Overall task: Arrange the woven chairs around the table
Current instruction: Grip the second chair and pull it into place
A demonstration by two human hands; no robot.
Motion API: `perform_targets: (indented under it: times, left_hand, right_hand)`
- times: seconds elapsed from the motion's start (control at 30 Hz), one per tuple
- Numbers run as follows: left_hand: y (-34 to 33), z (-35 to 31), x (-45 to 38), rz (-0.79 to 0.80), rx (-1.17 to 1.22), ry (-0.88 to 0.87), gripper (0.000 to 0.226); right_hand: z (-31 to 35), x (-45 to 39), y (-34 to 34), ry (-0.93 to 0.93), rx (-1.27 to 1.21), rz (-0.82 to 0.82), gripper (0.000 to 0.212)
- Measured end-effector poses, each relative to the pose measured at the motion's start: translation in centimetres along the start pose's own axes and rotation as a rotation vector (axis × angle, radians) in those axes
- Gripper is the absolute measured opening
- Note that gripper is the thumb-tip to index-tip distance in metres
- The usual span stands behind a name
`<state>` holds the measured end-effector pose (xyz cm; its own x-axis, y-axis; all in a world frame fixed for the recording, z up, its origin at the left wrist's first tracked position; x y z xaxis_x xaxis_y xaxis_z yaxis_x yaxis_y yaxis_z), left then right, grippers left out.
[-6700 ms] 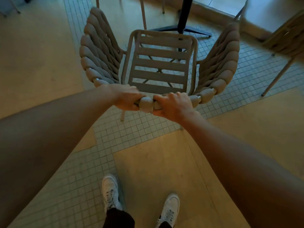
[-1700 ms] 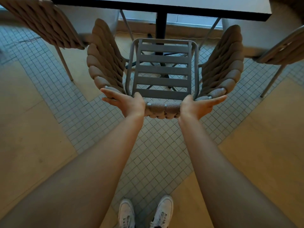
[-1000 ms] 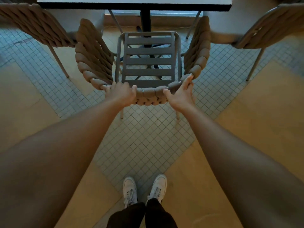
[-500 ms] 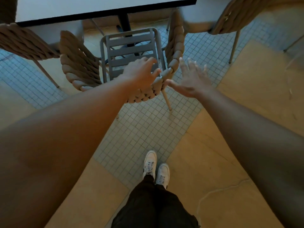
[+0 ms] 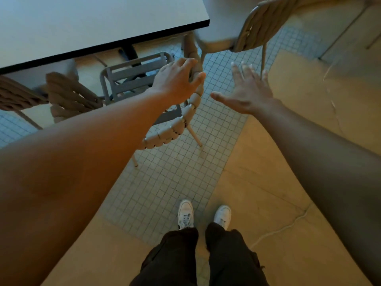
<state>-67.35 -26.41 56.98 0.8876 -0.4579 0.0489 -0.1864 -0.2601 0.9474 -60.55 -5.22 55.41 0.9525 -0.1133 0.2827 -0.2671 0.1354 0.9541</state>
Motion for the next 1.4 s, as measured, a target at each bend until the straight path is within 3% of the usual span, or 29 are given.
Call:
perform_targets:
  times: [0.13,0.57,0.9,1.07,1.4]
  left_hand:
    - [-0.1,-1.8,-2.4,0.026,-0.006,-0.028,0.057]
    - [-4.6,-12.7,-11.2,0.054,-0.064,0.025,0.064]
    - [-6.1,-22.6,-19.3,-0.032,-0.061,0.091,0.062]
    - [-6.6,-25.1,-24.0,-0.072,-0.057,0.102,0.052]
    - [-9.4,-26.4,-35.1,-0.112,-0.103,0.118,0.06]
  right_hand:
    - [-2.8,-1.1,1.0,0.008,-0.002,0.003,0.117]
    - [-17.6,-7.5,4.2,0.115,-0.029,-0.023,0.108]
    - [-29.5,-13.4,9.0,0.26,0.02,-0.065,0.095]
    - [-32.8,-17.5,10.5,0.297,0.019,-0.076,0.09]
    - [-36.4,-28.5,11.8,0.377,0.073,-0.047,0.086]
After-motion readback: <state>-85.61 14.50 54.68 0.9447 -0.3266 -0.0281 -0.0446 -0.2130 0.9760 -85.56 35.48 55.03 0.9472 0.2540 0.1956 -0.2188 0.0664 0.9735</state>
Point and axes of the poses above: each hand's wrist, its own x-axis away from the middle knuckle, its own y-axis out of the back of the hand, z = x × y, the point moved 1 cm from there along -x, towards the middle knuckle, and after that the axes turned 1 degree about y, right-handed, at the moved point
